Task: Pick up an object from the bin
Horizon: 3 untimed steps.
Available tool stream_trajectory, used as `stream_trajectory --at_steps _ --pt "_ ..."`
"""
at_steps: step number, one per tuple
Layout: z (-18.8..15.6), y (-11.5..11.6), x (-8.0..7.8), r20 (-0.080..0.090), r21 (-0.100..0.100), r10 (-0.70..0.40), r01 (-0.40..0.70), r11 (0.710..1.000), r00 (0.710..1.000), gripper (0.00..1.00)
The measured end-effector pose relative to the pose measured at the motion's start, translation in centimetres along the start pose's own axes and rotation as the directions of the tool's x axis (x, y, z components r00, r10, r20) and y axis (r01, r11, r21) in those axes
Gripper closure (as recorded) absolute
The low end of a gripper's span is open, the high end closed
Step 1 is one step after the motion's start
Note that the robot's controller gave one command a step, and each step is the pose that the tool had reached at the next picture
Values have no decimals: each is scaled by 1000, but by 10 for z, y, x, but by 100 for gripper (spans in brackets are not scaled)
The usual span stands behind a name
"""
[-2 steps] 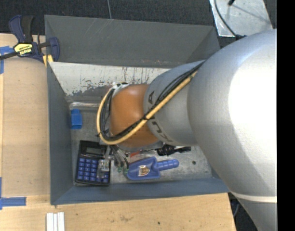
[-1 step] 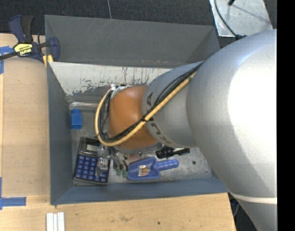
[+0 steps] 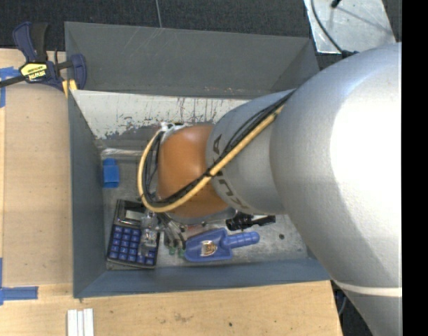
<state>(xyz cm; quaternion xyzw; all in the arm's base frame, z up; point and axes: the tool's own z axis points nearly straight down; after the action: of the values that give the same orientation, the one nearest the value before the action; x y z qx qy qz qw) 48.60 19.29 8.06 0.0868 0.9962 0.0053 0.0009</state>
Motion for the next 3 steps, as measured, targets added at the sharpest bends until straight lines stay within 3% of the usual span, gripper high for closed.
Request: stream_trajectory --at_steps 1,2,3 --pt "-22 -3 -1 2 8 21 -21 1000 1000 100" --pt "-65 16 5 2 9 41 -41 999 999 100" --pt "-122 9 -1 -3 13 26 -26 1000 1000 100"
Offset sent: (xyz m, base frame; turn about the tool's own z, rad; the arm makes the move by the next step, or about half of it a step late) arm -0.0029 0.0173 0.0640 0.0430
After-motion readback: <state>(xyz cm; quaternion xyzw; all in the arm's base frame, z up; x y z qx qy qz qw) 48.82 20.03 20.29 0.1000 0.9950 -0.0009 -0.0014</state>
